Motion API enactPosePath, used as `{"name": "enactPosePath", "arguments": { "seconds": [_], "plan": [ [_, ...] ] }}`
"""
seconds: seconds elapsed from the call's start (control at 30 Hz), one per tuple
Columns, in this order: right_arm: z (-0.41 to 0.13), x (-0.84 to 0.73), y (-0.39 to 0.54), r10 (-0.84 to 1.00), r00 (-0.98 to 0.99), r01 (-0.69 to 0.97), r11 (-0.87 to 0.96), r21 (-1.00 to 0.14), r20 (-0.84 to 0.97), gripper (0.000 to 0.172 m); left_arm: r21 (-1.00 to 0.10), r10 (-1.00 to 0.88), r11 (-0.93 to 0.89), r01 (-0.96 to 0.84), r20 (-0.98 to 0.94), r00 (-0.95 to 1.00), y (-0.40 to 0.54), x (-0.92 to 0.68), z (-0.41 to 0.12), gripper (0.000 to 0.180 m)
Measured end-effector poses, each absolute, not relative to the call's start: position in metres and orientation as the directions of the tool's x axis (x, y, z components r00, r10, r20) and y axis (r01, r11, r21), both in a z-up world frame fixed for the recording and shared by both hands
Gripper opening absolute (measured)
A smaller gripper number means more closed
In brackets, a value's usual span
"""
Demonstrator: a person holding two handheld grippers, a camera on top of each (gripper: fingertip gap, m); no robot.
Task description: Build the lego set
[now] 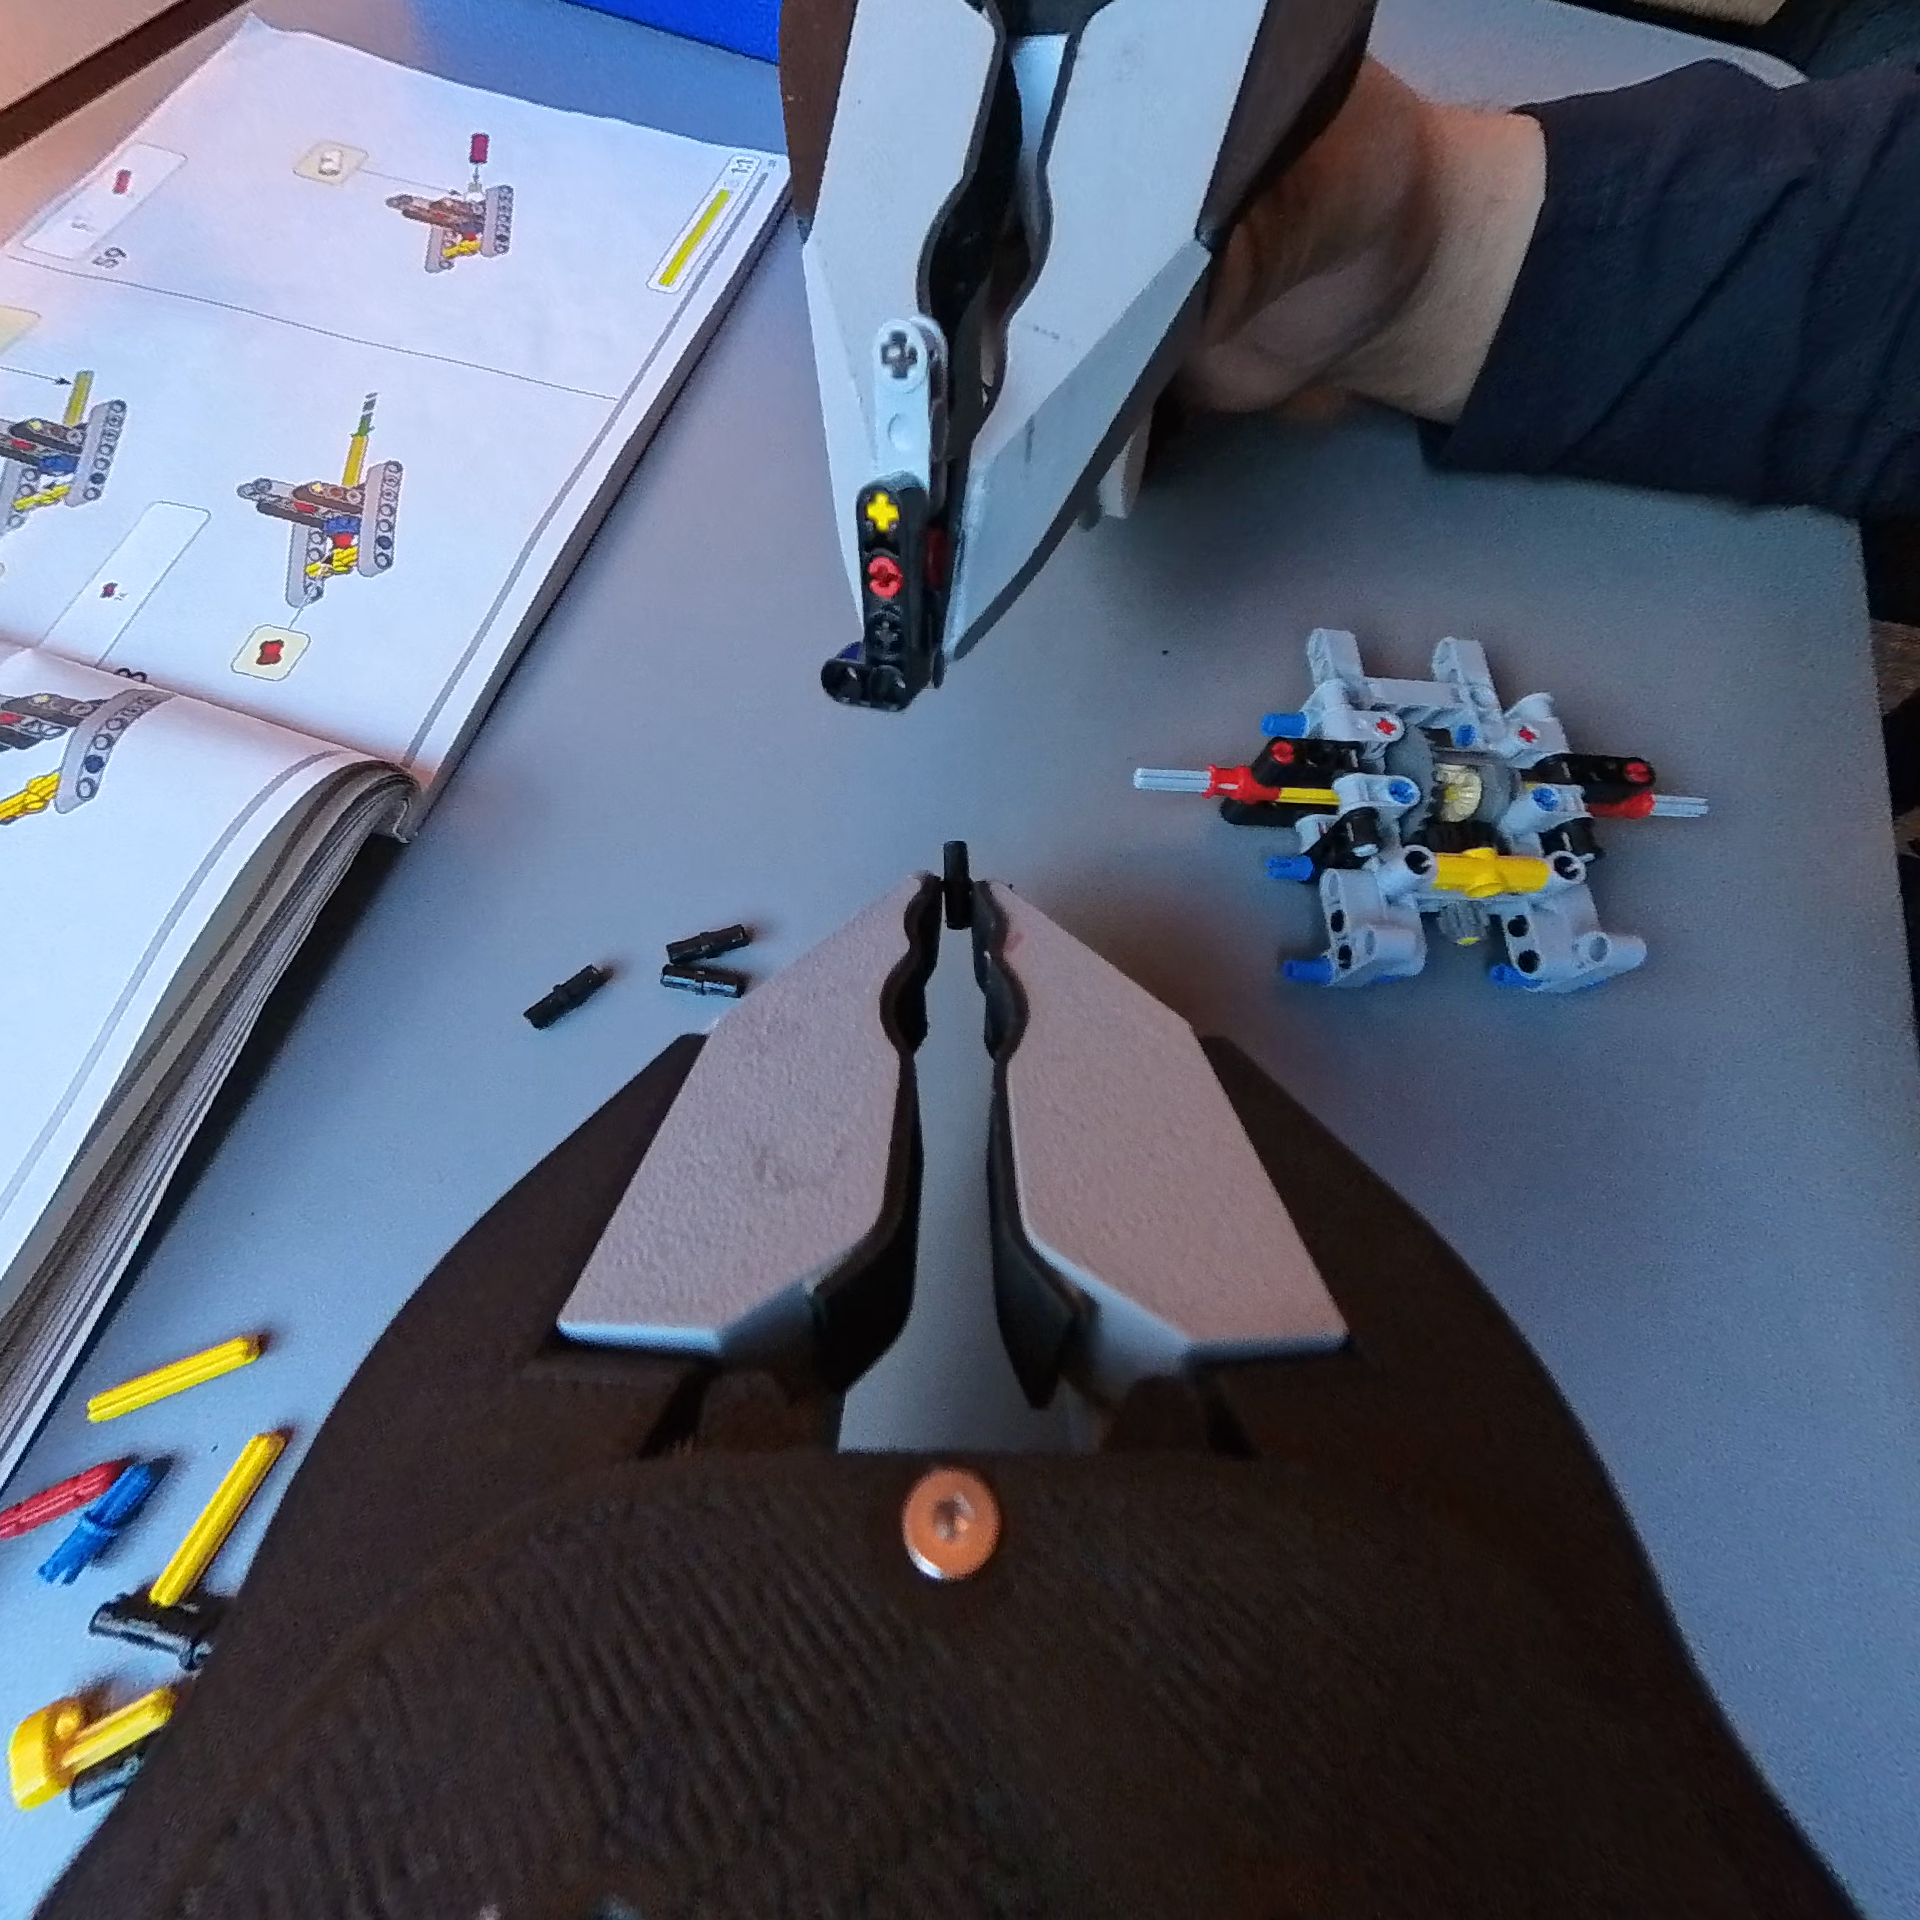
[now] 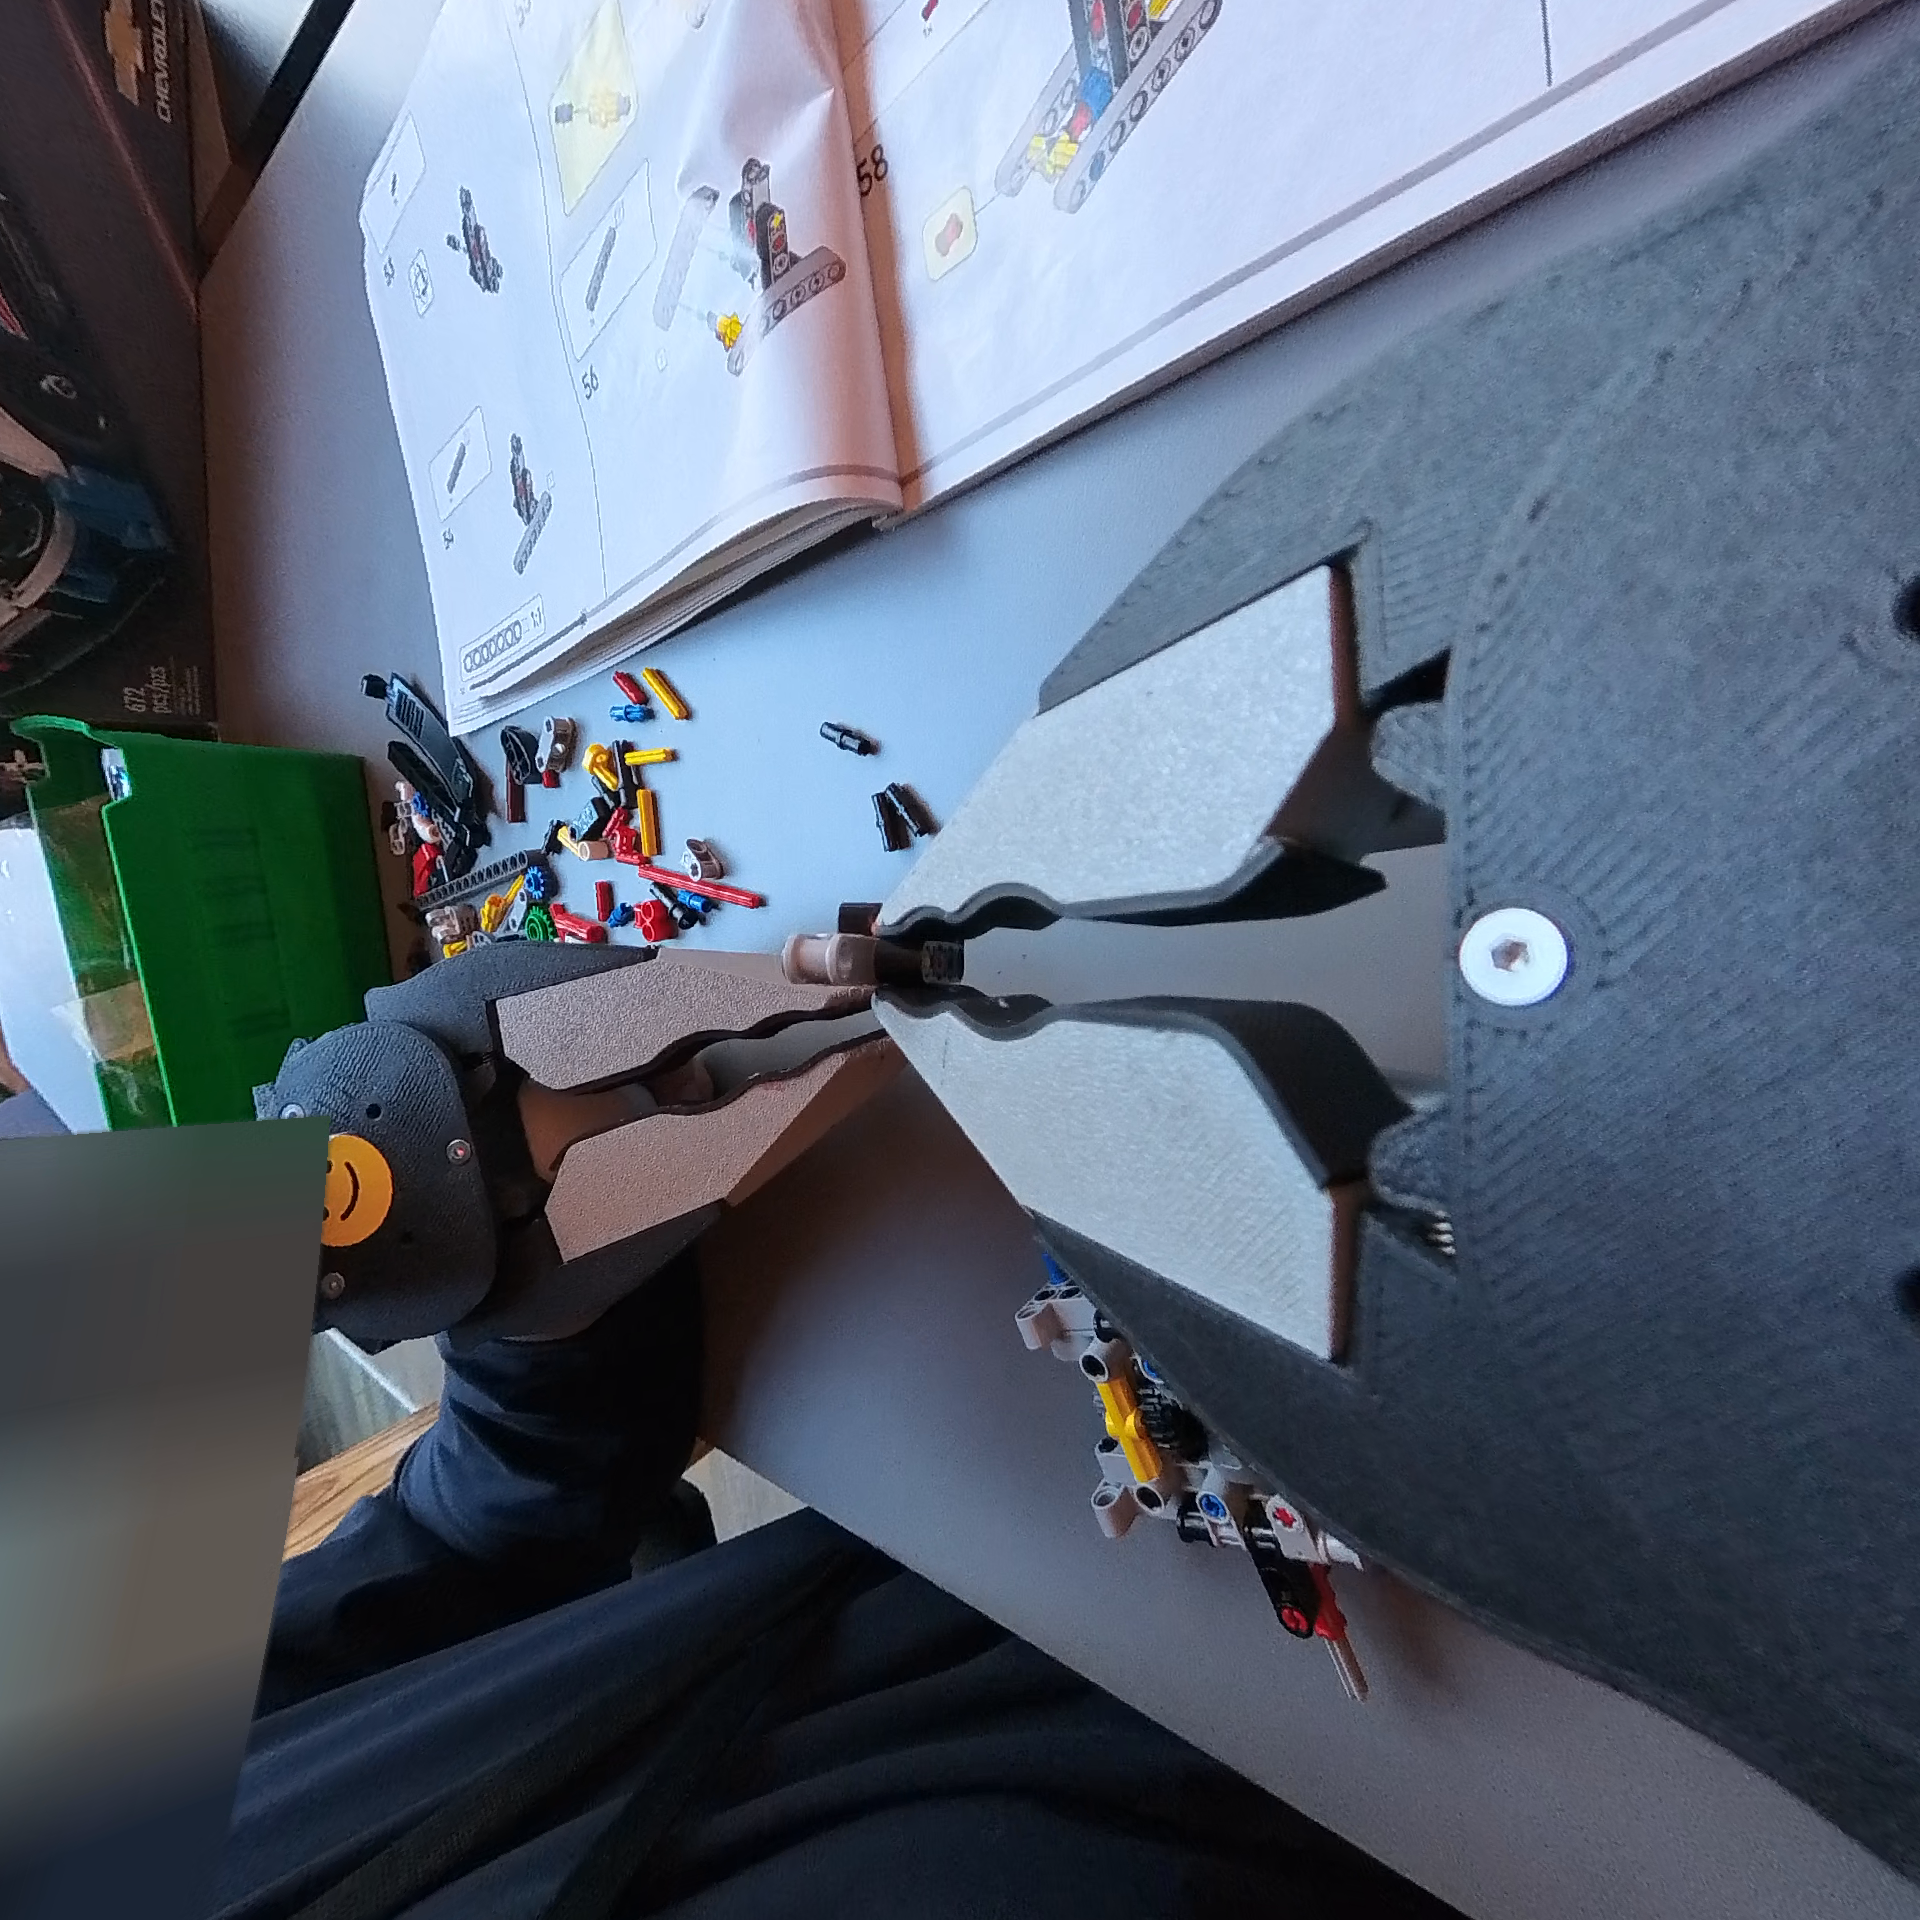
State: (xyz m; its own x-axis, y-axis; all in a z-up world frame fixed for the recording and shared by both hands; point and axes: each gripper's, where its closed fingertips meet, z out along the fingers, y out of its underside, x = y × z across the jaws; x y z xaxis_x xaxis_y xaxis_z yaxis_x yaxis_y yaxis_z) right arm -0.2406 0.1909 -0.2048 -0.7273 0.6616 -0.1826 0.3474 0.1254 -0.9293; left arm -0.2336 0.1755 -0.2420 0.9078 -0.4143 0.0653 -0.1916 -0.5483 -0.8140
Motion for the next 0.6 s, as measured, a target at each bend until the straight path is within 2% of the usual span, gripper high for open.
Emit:
{"name": "enactPosePath", "arguments": {
  "seconds": [0.6],
  "plan": [
    [-0.207,-0.2396,0.1903,0.659,-0.729,0.356,0.135,-0.925,-0.184,0.004,-0.812,-0.409,-0.553,-0.187,0.069,0.91,0.1757,-0.2345,-0.2426,0.003]
  ]
}}
